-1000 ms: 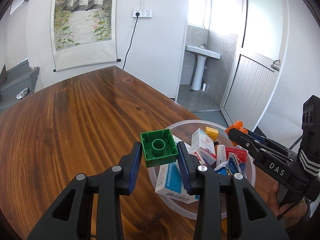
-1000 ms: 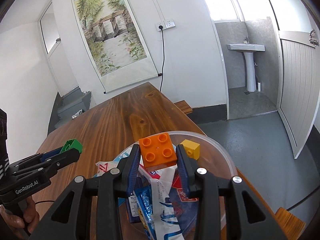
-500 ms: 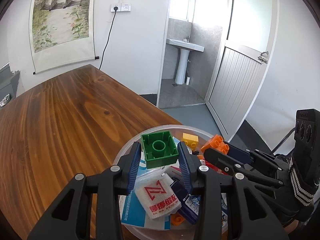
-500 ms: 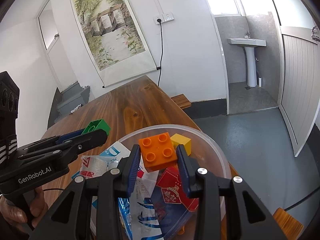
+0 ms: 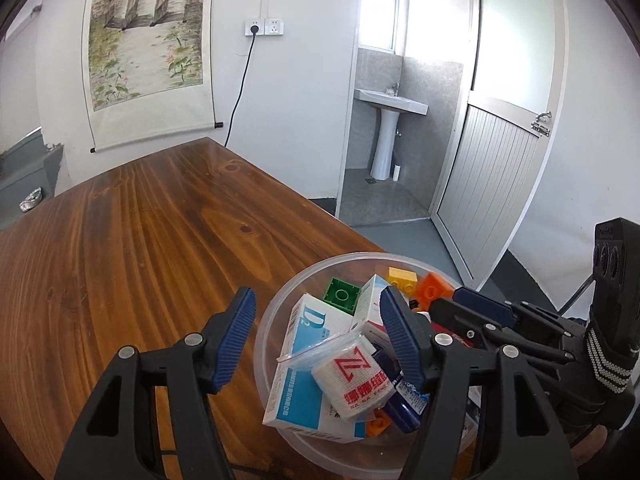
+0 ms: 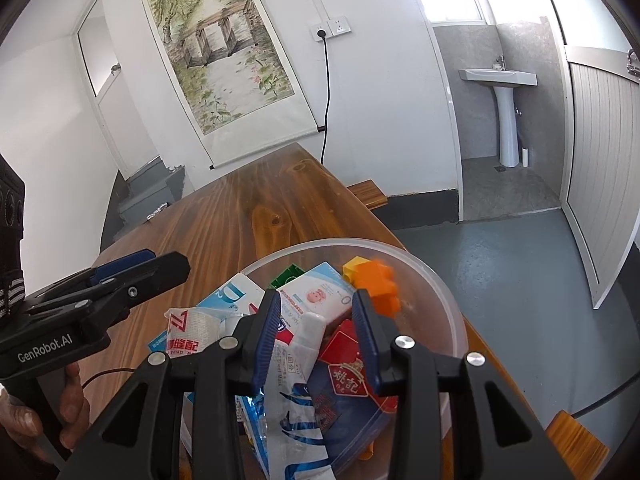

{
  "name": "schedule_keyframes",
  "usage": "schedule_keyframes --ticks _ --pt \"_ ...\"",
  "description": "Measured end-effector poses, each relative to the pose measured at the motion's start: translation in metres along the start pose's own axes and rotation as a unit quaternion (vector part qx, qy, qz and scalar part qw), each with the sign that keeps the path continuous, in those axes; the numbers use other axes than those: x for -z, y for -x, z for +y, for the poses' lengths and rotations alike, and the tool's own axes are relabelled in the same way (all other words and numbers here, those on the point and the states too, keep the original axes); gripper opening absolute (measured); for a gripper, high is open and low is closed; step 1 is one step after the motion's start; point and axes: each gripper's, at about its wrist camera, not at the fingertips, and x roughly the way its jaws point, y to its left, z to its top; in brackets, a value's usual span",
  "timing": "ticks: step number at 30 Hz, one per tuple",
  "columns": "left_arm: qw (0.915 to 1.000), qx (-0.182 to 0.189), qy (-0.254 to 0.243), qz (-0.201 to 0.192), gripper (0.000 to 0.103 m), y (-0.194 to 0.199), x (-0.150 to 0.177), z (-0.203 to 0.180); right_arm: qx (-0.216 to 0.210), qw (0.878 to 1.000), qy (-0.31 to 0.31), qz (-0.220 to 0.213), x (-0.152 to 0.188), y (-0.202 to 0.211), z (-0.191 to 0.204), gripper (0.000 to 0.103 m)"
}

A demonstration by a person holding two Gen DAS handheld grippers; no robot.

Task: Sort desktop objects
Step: 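Open left gripper to drop green brick while right gripper releases orange brick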

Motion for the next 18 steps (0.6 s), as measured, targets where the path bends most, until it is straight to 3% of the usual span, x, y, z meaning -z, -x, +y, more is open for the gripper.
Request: schedule_keyframes --ticks 2,5,8,18 --pt "0.9998 -0.017 -0.005 -0.005 0.068 0.008 0.004 0.001 0.001 1.0 0.001 -0.004 0.001 0.005 0.002 0.046" --pt "0.9993 -0.035 -0.003 -0.014 0.075 0.022 0.011 0.005 0.014 1.0 0.002 -0.019 0.004 0.016 0.003 0.073" --pt "0.9984 -0.043 0.017 -0.033 0.085 0.038 0.02 0.012 0.022 0.999 0.003 -0.026 0.008 0.028 0.004 0.078" --pt "0.994 -0.072 0.06 -0.056 0.085 0.081 0.054 0.021 0.024 1.0 -0.012 0.004 0.035 0.053 0.011 0.09"
